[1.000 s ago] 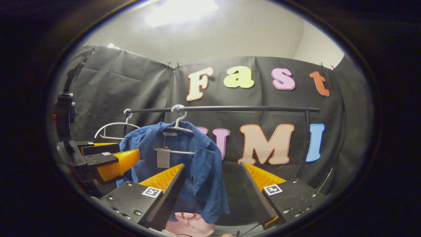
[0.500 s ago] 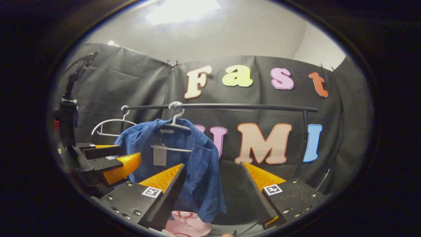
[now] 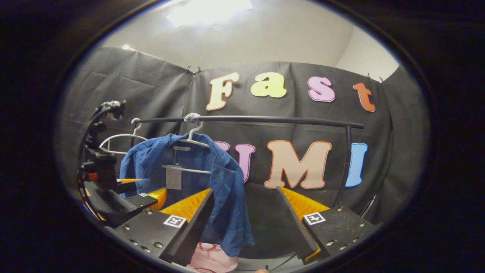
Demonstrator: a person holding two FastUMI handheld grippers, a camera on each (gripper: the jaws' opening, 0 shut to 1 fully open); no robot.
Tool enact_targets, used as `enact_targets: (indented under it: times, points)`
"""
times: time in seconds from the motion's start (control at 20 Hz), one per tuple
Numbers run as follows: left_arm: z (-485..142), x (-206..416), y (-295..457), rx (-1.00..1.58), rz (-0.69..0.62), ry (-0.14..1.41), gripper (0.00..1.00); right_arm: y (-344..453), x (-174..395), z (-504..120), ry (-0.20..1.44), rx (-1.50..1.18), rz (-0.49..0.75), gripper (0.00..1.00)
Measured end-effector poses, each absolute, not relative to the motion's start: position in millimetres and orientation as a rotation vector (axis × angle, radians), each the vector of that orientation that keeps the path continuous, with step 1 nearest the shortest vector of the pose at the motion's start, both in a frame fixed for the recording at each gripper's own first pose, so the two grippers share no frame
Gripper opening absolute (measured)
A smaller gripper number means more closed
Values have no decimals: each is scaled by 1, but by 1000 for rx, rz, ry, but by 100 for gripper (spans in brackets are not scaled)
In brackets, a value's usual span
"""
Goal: Grasp the clothes on the hanger with both hands and then place them into the laundry hamper below.
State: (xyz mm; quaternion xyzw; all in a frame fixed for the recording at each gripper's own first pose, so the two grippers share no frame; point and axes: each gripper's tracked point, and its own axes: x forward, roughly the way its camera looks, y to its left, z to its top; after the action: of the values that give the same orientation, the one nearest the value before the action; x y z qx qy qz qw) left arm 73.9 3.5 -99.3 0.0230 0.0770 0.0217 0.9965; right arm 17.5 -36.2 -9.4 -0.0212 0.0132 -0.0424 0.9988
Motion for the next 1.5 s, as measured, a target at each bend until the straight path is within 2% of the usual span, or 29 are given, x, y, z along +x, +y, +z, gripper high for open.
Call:
enact_targets:
  times: [0.1, 0.2, 0.25, 0.3, 0.4, 0.45, 0.6, 0.8, 0.85, 0.95, 1.0, 1.05, 1.1, 1.15, 1.2, 1.35, 1.4, 1.5]
  points:
    - [-112, 82, 3, 51, 50, 173, 91, -40, 20, -12, 34, -53, -90, 96]
    - [-120, 88, 5, 50, 56, 187, 83, -41, 21, -14, 41, -62, -91, 97]
    - [-121, 91, 6, 43, 59, 187, 79, -41, 22, -16, 43, -65, -89, 93]
    - [-123, 93, 7, 38, 62, 188, 75, -40, 23, -17, 46, -68, -86, 97]
    - [-127, 96, 11, 26, 68, 191, 65, -38, 26, -20, 52, -68, -77, 97]
    - [-128, 98, 12, 15, 68, 192, 55, -36, 28, -22, 55, -66, -71, 97]
    - [-130, 102, 16, -20, 59, 205, 38, -29, 34, -27, 59, -62, -46, 97]
    - [-129, 102, 22, -46, 56, 223, 10, -16, 46, -33, 64, -58, -5, 97]
    - [-129, 102, 22, -55, 54, 230, 6, -12, 50, -36, 65, -56, 6, 93]
    - [-129, 98, 24, -63, 55, 246, 5, -4, 60, -41, 72, -53, 27, 93]
    - [-126, 95, 26, -62, 58, 251, 2, 0, 65, -44, 76, -51, 38, 97]
    - [-125, 94, 26, -59, 60, 256, 4, 4, 70, -47, 79, -49, 49, 100]
    - [-123, 91, 27, -58, 60, 262, 4, 7, 75, -50, 83, -50, 58, 94]
    - [-119, 88, 26, -59, 56, 265, 4, 9, 80, -53, 86, -53, 62, 94]
    - [-117, 86, 26, -56, 53, 266, 6, 12, 87, -55, 87, -52, 71, 100]
    - [-101, 78, 26, -35, 44, 255, 4, 22, 105, -64, 98, -47, 92, 93]
    - [-95, 75, 27, -34, 44, 250, 6, 24, 112, -68, 105, -46, 94, 97]
    - [-81, 70, 29, -33, 51, 233, 6, 27, 126, -76, 120, -37, 97, 97]
